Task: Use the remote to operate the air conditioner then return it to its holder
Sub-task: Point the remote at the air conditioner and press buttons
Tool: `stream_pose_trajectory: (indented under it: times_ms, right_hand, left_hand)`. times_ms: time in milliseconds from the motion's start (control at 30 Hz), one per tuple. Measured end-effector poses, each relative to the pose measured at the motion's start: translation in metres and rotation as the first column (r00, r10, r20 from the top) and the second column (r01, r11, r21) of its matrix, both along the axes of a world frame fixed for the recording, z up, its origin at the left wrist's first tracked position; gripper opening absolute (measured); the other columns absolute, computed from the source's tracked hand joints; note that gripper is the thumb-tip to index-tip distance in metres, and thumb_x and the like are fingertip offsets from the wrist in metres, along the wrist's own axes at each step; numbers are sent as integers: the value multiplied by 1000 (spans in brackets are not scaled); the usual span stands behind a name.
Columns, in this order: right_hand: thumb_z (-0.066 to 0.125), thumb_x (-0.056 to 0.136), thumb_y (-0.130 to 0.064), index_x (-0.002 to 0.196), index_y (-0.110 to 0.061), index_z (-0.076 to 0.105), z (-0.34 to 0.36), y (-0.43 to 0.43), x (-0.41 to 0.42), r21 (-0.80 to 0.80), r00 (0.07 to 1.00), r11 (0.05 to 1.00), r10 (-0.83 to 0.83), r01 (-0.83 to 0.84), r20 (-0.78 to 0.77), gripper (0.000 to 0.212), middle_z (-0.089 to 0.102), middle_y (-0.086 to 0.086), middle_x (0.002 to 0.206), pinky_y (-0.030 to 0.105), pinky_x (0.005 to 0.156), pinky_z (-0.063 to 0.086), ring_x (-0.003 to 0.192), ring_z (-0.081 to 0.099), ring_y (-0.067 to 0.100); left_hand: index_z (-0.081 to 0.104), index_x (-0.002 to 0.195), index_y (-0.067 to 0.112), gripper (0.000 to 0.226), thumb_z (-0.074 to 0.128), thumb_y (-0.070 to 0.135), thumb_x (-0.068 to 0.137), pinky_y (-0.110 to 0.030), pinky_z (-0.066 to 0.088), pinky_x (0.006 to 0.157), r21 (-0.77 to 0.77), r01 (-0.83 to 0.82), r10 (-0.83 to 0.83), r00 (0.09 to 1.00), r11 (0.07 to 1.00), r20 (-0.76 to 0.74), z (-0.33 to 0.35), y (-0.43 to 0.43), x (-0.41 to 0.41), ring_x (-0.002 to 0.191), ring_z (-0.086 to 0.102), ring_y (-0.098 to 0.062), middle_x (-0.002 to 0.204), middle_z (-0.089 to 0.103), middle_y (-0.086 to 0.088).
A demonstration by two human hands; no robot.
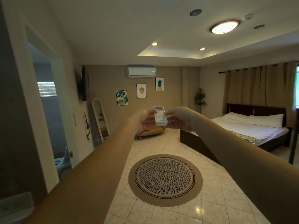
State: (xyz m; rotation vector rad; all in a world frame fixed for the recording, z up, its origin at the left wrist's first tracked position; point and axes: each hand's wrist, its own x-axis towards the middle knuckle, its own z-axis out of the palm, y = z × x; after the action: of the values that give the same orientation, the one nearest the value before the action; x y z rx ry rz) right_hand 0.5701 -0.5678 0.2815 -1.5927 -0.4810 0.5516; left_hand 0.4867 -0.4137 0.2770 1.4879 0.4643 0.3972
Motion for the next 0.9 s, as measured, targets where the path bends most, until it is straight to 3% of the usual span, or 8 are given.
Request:
stream_pose_trajectory:
  times_ms: [100, 400, 500, 700, 900]
  right_hand:
    - [65, 102, -15, 115, -4, 67, 0, -1, -3, 2, 1000, 1000, 12, -12, 10, 17, 82, 13, 82, 31, 64, 67, 79, 81, 24]
    - [63, 103, -12, 110, -3, 67, -1, 0, -8, 44, 1000, 999, 25, -24, -12, 12, 81, 16, 90, 28, 54, 65, 77, 80, 24]
    - [63, 103, -12, 112, -2, 67, -2, 2, -7, 41, 1000, 999, 22, -21, -13, 14, 81, 16, 90, 29, 56, 66, 77, 80, 24]
    - [64, 103, -13, 109, -4, 67, -4, 6, -5, 34, 1000, 999, 24, -24, -11, 11, 82, 14, 87, 29, 56, 65, 75, 81, 23]
    - [65, 102, -14, 111, -4, 67, -6, 6, -2, 23, 1000, 1000, 16, -16, -5, 13, 83, 13, 83, 31, 60, 67, 75, 81, 23]
  left_hand:
    - [72, 106, 8, 17, 75, 18, 93, -23, 63, 55, 1, -4, 4, 1000, 1000, 1, 2, -1, -2, 76, 77, -19, 96, 79, -13]
    - [73, 117, 7, 30, 80, 23, 91, -23, 64, 53, -39, 6, -6, 1000, 999, 2, 1, 4, -6, 69, 79, -17, 95, 81, -11]
    - [73, 116, 8, 31, 80, 24, 91, -23, 64, 60, -50, 12, -12, 1000, 999, 2, 0, 7, -7, 79, 79, -19, 102, 82, -12]
    - [73, 112, 9, 27, 79, 25, 92, -23, 64, 62, -40, 20, -20, 1000, 999, -2, -3, 9, -7, 80, 78, -19, 100, 81, -11]
    - [73, 110, 10, 24, 78, 24, 92, -22, 63, 58, -35, 23, -23, 1000, 999, 1, -4, 9, -7, 79, 78, -18, 97, 80, -10]
